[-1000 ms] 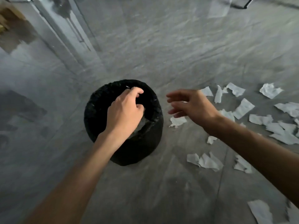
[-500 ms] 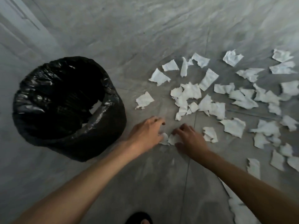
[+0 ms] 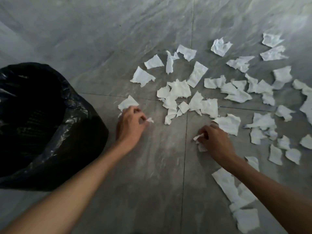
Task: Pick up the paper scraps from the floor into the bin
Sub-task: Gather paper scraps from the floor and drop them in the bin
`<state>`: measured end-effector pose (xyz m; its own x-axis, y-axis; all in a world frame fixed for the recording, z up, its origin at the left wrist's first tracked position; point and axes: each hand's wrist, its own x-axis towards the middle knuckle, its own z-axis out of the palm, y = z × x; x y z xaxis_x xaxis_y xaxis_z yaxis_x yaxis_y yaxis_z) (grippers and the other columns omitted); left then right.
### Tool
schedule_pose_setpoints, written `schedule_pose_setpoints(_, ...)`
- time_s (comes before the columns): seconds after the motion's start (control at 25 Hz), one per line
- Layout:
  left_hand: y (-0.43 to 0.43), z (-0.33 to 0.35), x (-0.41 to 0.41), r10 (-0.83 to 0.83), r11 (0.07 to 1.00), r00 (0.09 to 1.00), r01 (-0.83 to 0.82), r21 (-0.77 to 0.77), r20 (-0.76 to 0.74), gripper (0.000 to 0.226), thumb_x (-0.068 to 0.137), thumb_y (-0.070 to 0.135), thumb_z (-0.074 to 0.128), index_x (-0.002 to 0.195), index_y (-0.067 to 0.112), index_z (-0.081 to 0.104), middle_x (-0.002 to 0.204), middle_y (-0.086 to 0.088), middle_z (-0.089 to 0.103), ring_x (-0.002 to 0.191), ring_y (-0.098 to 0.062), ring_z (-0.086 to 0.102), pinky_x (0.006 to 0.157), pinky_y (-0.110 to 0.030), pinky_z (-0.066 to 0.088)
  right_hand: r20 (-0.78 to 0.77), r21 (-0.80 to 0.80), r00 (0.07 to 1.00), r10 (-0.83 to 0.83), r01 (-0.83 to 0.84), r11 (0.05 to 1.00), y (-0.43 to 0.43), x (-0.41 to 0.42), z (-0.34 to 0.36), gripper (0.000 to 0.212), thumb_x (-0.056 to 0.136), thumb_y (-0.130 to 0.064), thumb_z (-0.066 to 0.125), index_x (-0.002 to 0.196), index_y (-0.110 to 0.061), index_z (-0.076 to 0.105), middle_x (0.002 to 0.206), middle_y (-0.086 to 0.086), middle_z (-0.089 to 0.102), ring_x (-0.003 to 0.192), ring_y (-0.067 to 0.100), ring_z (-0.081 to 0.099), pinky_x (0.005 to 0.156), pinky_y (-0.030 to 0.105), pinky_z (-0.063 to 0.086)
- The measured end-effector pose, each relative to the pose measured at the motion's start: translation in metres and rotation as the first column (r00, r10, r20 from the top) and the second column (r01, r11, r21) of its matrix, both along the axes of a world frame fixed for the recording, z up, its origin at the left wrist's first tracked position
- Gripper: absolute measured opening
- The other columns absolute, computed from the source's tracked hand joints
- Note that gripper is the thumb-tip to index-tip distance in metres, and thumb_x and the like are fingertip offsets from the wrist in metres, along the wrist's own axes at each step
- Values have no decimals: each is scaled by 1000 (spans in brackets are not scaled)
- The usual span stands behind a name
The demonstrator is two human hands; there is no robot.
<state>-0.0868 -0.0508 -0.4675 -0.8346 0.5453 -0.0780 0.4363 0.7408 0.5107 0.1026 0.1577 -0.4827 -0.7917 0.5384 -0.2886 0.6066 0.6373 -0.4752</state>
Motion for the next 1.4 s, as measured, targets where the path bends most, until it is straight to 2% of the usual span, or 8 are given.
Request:
schedule_pose_setpoints(0.2,23,-8,-57,170,978,985,-165,-130,27,12,76,28,74,81,17,72,131,-11,53,119,-32,47,100,-36,37,-7,109,997,72,-71,992,0,5,2,16,75,-14,74,89,-11,69,103,9,55,90,25,56,73,38,50)
schedule_pose_setpoints(0.4,21,-16,-51,180,981,983,-177,-82,27,12,80,21,71,78,9,69,86,-14,68,84,-31,64,68,-32,42,-78,11,995,67,-66,998,1,5,4,9,80,-11,68,89,-9,67,92,9,63,82,26,60,69,35,48)
schedule_pose_setpoints(0.52,33,0,-31,39,989,995,-51,141,87,9,78,17,74,75,15,65,61,4,61,56,-3,59,49,-11,36,-135,-39,990,45,-51,998,3,4,7,10,79,-11,69,88,-10,66,87,7,64,77,22,59,68,35,48)
schedule_pose_setpoints(0.6,53,10,-11,-192,970,974,168,178,123,19,76,11,72,90,20,64,75,6,65,59,-2,58,53,-6,40,-160,-56,986,43,-52,997,5,4,9,12,77,-10,71,87,-10,66,86,5,63,75,20,58,66,32,47)
schedule_pose_setpoints(0.72,79,8,17,-413,909,897,417,10,156,29,82,14,69,109,16,60,94,-7,68,78,-23,64,70,-32,53,-187,-60,981,56,-68,996,7,5,14,12,75,-8,72,86,-10,67,84,4,63,74,20,58,65,32,46)
schedule_pose_setpoints(0.88,78,-4,24,-356,931,924,364,-31,137,2,85,8,62,86,8,60,88,-11,66,74,-30,62,68,-44,51,-199,-63,979,48,-62,996,8,9,17,12,74,-7,72,85,-11,67,82,2,61,72,17,55,63,28,41)
schedule_pose_setpoints(1.28,61,1,28,-384,922,918,387,-11,100,6,82,-2,58,82,2,63,119,-9,59,85,-31,64,75,-42,52,-222,-118,975,-18,-9,993,4,11,45,6,77,-9,70,81,-13,68,73,-4,61,67,11,54,58,19,39)
schedule_pose_setpoints(1.4,65,-4,31,-366,930,929,367,-11,60,5,83,2,60,87,5,61,108,-9,61,85,-32,63,74,-43,50,-215,-120,977,-2,-25,992,4,12,52,6,78,-10,70,81,-15,68,71,-6,60,64,5,51,55,13,35)
